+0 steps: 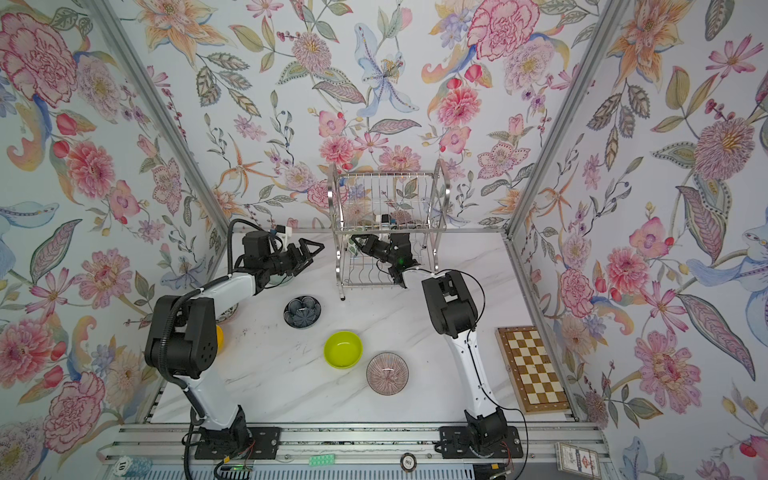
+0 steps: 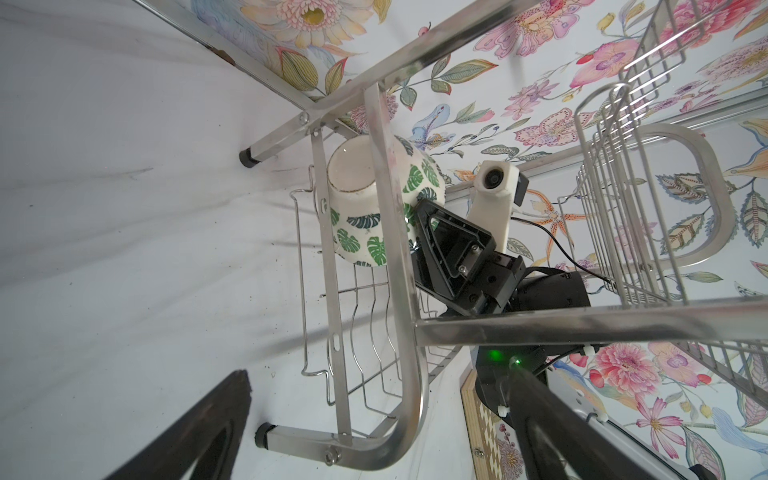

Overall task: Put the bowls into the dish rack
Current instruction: 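Lower the leaf-print bowl upright into a rack slot and open the right gripper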

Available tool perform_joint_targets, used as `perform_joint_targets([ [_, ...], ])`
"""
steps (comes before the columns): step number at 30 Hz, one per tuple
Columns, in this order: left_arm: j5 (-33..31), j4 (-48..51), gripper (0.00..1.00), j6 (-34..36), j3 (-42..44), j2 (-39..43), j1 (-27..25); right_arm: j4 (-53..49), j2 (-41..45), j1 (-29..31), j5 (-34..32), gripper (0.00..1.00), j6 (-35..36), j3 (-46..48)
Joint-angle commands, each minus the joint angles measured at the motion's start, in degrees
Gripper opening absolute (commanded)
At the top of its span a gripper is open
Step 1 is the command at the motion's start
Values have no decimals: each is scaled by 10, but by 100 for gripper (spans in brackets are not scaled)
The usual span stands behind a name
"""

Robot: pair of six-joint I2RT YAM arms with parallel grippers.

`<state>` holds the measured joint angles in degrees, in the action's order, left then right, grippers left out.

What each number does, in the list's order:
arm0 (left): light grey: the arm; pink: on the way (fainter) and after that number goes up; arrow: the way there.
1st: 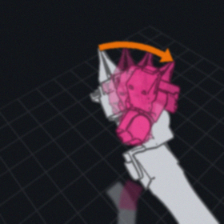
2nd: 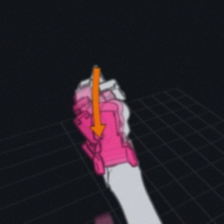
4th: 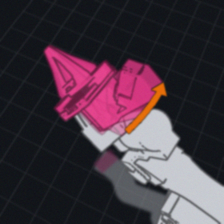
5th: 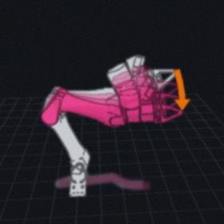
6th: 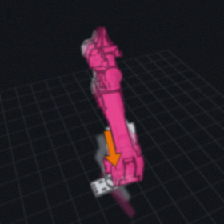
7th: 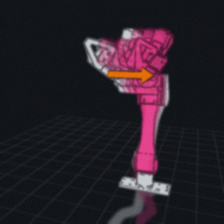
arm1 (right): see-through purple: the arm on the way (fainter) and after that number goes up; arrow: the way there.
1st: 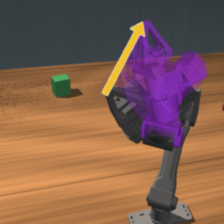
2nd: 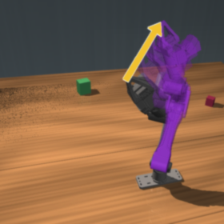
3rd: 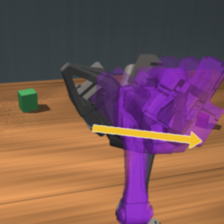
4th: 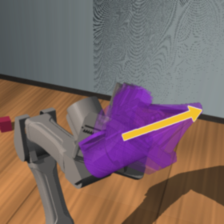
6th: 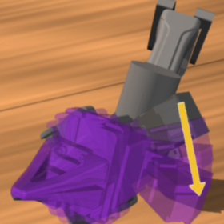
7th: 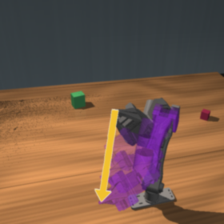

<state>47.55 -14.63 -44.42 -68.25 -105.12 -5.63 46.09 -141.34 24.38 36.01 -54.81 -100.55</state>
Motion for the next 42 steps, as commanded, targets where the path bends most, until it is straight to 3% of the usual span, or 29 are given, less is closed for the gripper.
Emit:
perform_joint_targets([
  [1, -5, 9, 99, 10, -12, -4, 3, -7, -7, 3, 2, 17, 7, -18],
  [42, -8, 15, 99, 14, -14, -1, 5, -12, -5, 3, -7, 23, -21, -45],
])
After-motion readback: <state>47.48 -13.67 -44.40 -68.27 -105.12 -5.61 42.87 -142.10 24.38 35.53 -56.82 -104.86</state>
